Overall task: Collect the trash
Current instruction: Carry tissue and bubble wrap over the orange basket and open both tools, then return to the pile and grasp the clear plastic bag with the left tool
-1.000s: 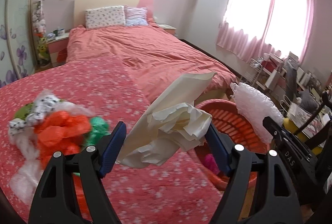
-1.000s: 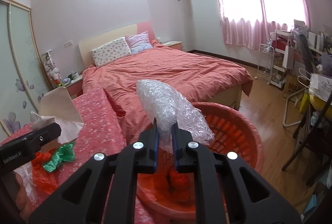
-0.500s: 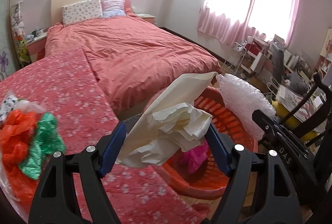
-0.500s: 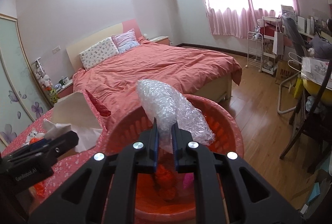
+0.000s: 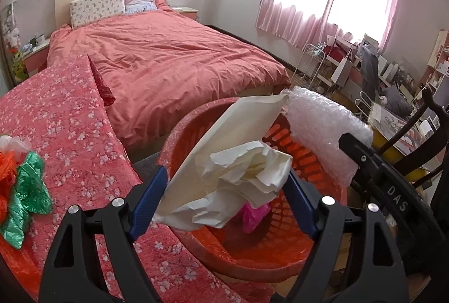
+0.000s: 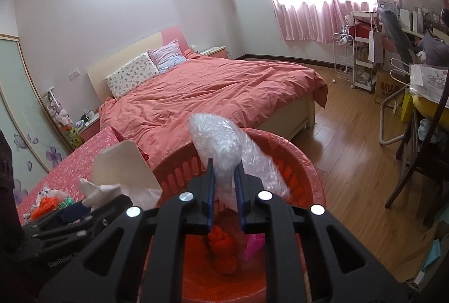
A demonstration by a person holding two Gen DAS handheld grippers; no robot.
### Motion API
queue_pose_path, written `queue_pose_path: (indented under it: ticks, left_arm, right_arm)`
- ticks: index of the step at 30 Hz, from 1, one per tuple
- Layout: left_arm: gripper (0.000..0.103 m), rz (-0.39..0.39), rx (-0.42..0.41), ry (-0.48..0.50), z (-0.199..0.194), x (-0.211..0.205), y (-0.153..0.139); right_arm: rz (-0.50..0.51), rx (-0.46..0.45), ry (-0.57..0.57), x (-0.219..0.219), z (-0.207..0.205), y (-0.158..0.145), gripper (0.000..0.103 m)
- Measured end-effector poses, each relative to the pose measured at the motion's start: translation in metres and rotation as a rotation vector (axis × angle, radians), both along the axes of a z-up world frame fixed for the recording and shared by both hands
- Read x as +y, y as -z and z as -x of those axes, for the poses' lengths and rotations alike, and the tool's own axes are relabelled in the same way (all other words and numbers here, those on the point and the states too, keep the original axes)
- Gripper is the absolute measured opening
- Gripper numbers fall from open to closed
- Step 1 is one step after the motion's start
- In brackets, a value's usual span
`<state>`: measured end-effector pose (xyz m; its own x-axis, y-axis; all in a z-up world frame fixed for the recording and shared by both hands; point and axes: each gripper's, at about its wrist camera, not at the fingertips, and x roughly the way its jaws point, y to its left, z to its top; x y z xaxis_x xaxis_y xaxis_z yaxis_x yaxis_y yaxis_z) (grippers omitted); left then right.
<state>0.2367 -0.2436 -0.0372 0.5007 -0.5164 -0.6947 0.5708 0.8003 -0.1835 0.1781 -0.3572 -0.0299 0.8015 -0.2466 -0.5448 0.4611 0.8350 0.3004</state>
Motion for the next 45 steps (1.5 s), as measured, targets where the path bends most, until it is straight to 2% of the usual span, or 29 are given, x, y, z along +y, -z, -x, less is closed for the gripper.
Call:
queue_pose_path:
  ticks: [4, 6, 10, 19, 28, 36, 45]
  left_arm:
    - [0.085, -0.011, 0.029, -0.002, -0.003, 0.0, 0.006]
    - [0.089, -0.014, 0.033, -0.011, -0.003, 0.002, 0.008]
    - [0.089, -0.025, 0.031, -0.029, -0.004, 0.005, 0.009]
    - [0.089, -0.029, 0.017, -0.088, -0.008, 0.036, 0.0]
    - [0.089, -0.04, -0.019, -0.21, -0.004, 0.107, -0.021]
    - [0.089, -0.037, -0.069, -0.34, 0.003, 0.179, -0.042]
    - [0.088, -0.066, -0.084, -0.478, 0.009, 0.267, -0.038]
  right_arm:
    - [-0.015, 0.001, -0.001, 0.0, -0.001, 0.003, 0.03]
    - [-0.016, 0.001, 0.004, -0.002, -0.001, 0.004, 0.033]
    - [0.009, 0.011, 0.016, 0.0, -0.001, 0.004, 0.042]
    - [0.037, 0.026, 0.012, 0.011, -0.001, 0.002, 0.05]
    - [0.086, 0.029, -0.059, 0.056, -0.009, -0.015, 0.054]
    - [0.115, 0.03, -0.201, 0.127, -0.027, -0.026, 0.055]
    - [0.125, 0.046, -0.336, 0.197, -0.04, -0.022, 0.055]
